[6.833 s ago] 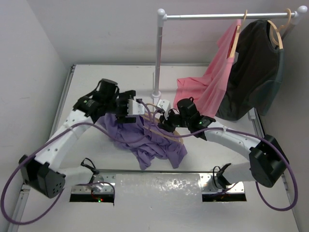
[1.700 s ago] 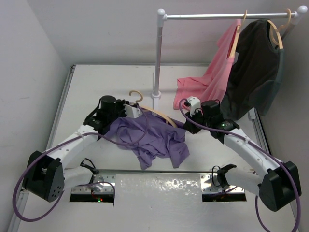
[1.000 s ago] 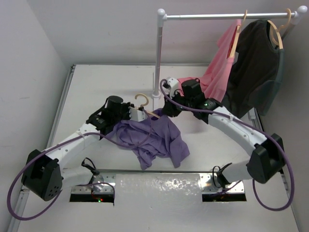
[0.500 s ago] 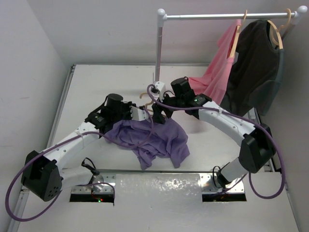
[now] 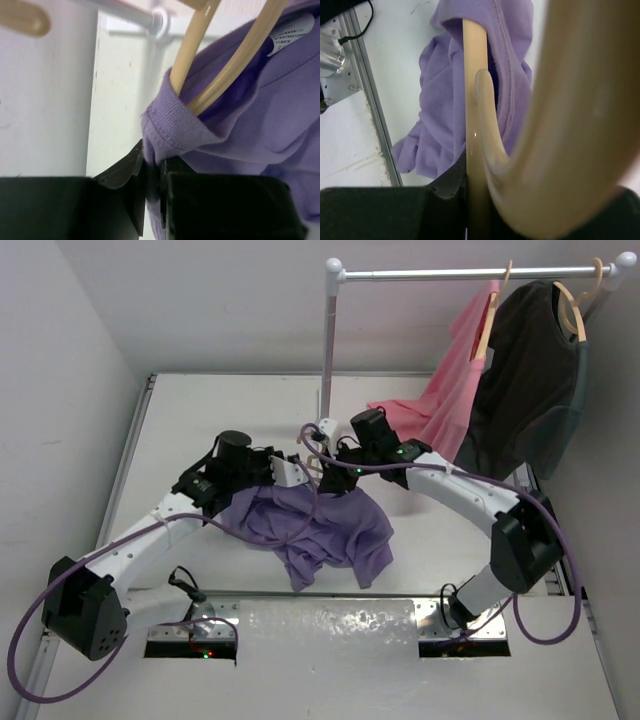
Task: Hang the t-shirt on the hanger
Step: Place the hanger at the clothesline.
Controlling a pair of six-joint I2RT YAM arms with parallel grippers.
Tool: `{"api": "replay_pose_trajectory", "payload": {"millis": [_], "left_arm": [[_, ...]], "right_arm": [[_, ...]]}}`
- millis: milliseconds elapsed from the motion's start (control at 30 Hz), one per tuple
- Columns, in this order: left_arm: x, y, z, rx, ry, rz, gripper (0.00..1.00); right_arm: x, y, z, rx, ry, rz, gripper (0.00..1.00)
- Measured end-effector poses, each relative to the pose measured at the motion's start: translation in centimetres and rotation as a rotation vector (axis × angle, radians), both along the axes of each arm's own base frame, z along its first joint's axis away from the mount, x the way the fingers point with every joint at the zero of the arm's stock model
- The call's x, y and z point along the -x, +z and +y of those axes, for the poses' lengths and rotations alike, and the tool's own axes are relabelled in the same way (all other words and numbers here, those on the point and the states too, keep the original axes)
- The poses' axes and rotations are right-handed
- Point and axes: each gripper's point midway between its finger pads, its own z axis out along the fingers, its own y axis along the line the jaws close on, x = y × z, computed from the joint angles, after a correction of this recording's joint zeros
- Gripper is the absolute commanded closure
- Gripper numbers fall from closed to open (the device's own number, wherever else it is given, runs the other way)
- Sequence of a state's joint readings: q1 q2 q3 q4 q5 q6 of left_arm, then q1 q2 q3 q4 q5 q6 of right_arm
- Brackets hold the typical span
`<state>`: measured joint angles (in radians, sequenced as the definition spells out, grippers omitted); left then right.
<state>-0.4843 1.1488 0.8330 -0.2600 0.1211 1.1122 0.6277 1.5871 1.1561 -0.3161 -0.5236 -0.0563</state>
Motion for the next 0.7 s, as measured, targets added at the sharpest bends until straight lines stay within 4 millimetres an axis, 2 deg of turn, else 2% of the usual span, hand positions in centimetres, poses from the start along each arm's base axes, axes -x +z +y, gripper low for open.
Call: {"api": "replay_pose_trajectory", "payload": {"millis": [67,100,133,167,233,367,400,467,533,567,700], "left_arm": [[0.0,0.6,-0.7,0.041,-0.02,-0.01,1.0],[0.0,1.0,-1.2,0.066,-0.034,-0.015,0.94],[-0.1,1.3,-1.6,0.088,-0.048,-0.02,0.77],[-0.1,1.6,-1.9,0.105,-0.059,-0.026,0.68],[-0.8,2.0,-0.8,0.121,0.008,-0.03,0.51],[-2.0,2.2,1.9,0.145,0.135,-0.025,0.37],[-2.1,2.3,2.0,0.155,0.147,-0.022,0.35],[-2.2,2.6,1.9,0.174,0.159,-0.022,0.2],[-2.3,3.1,1.6,0.205,0.166,-0.02,0.13],[-2.3,3.5,1.4,0.22,0.165,-0.018,0.0],[-2.4,6.4,0.1,0.328,0.152,-0.014,0.0]], "right_arm": [[0.4,0.4,-0.9,-0.008,-0.013,-0.013,1.0],[0.6,0.7,-1.4,-0.012,-0.022,-0.026,1.0],[0.7,1.0,-1.8,-0.013,-0.031,-0.039,1.0],[0.9,1.4,-2.3,-0.013,-0.041,-0.053,1.0],[1.1,1.6,-3.7,0.014,-0.079,-0.062,1.0],[0.8,1.9,-6.6,0.079,-0.166,-0.066,1.0],[0.9,1.8,-7.1,0.098,-0.181,-0.064,1.0],[1.2,1.7,-8.0,0.131,-0.201,-0.062,1.0],[1.6,1.9,-8.9,0.163,-0.228,-0.065,1.0],[1.8,2.1,-9.4,0.177,-0.243,-0.066,1.0],[2.0,4.4,-11.3,0.222,-0.334,-0.08,1.0]]}}
